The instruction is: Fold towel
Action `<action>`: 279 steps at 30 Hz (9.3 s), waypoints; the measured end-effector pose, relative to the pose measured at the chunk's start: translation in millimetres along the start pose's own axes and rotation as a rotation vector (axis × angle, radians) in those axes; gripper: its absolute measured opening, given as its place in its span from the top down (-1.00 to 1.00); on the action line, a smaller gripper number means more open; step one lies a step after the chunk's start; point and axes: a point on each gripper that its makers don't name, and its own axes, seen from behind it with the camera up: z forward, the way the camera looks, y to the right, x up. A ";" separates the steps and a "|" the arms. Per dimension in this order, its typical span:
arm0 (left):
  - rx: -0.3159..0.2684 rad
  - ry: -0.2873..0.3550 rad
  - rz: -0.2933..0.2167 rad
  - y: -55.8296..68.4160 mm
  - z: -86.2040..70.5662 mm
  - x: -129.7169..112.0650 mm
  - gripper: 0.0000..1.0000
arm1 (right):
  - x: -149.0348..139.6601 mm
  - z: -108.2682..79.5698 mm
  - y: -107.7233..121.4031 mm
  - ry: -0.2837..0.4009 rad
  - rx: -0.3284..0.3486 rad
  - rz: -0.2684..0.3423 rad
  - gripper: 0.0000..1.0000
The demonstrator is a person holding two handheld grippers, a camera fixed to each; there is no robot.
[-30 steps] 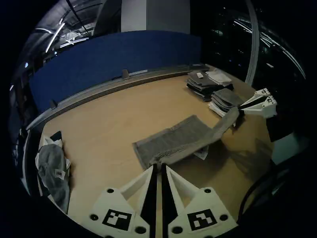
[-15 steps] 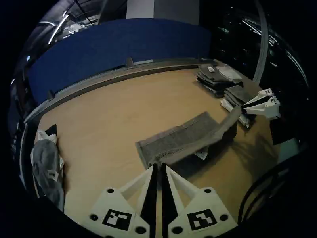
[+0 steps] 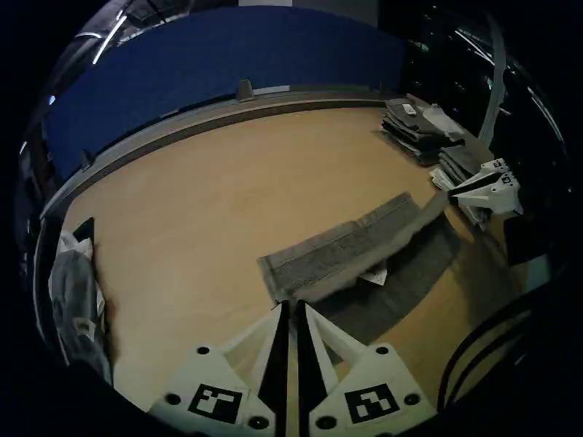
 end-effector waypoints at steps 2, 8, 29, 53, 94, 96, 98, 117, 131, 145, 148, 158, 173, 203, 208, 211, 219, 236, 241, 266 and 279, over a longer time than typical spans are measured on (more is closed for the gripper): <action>0.006 -0.004 0.005 -3.1 5.9 1.3 0.86 | 0.0 5.4 2.3 -0.007 -0.002 0.010 0.83; 0.020 -0.011 0.000 -8.5 19.7 4.3 0.85 | 0.6 18.5 8.1 -0.023 -0.010 0.036 0.83; 0.056 -0.025 -0.016 -21.3 33.2 1.0 0.64 | -5.4 33.8 16.6 -0.062 -0.041 0.045 0.69; 0.052 0.000 -0.036 -20.9 29.7 5.4 -0.82 | -5.6 28.3 20.0 -0.056 -0.069 0.039 -1.00; 0.077 -0.045 -0.142 5.0 -43.2 -95.5 -0.90 | -74.3 -6.3 -11.7 -0.101 -0.028 0.014 -0.76; 0.078 -0.043 -0.143 4.9 -43.6 -95.5 -0.90 | -75.0 -5.2 -12.3 -0.101 -0.025 0.017 -0.63; 0.077 -0.039 -0.141 4.9 -44.5 -94.2 -0.90 | -75.1 -4.5 -13.6 -0.101 -0.021 0.018 -0.48; 0.086 -0.033 -0.138 3.1 -47.9 -91.4 -0.91 | -83.5 0.0 -16.2 -0.125 0.011 0.032 0.95; 0.098 -0.036 -0.141 -1.5 -52.0 -96.8 -0.90 | -71.7 -5.8 -15.6 -0.089 0.009 0.031 0.98; 0.108 -0.022 -0.149 -7.9 -56.2 -92.4 -0.90 | -13.8 -17.0 -32.6 -0.001 0.035 -0.027 0.98; 0.110 -0.019 -0.152 -9.2 -57.5 -91.9 -0.90 | -1.5 -16.6 -38.5 0.014 0.044 -0.042 0.97; 0.114 -0.011 -0.158 -13.3 -62.0 -93.0 -0.90 | 17.8 -11.1 -54.0 0.033 0.062 -0.072 0.98; 0.130 0.009 -0.173 -24.0 -73.6 -93.0 -0.90 | 51.8 10.7 -106.1 0.061 0.133 -0.129 0.98; 0.174 0.043 -0.253 -42.9 -87.0 -109.1 -0.90 | -5.4 81.3 -272.4 -0.113 0.402 -0.357 0.98; 0.172 0.041 -0.248 -41.6 -86.2 -108.0 -0.90 | -4.0 81.5 -272.1 -0.116 0.414 -0.333 0.97; 0.172 0.041 -0.247 -41.8 -85.7 -107.1 -0.91 | -2.8 81.0 -271.5 -0.113 0.417 -0.326 0.95; 0.180 0.040 -0.246 -44.5 -85.3 -107.5 -0.90 | 8.7 70.0 -268.1 -0.073 0.418 -0.311 0.26; 0.180 0.043 -0.237 -40.4 -83.6 -100.2 -0.90 | 7.1 43.5 -203.9 -0.029 0.290 -0.285 -1.00; 0.176 0.046 -0.232 -38.4 -83.0 -96.5 -0.90 | -4.9 39.1 -188.0 -0.045 0.263 -0.274 -1.00; 0.179 0.048 -0.231 -37.6 -81.8 -96.0 -0.90 | -48.6 47.8 -182.8 -0.117 0.227 -0.224 -0.42; 0.183 0.050 -0.230 -39.0 -81.6 -95.0 -0.90 | -52.9 50.5 -187.6 -0.129 0.228 -0.190 0.25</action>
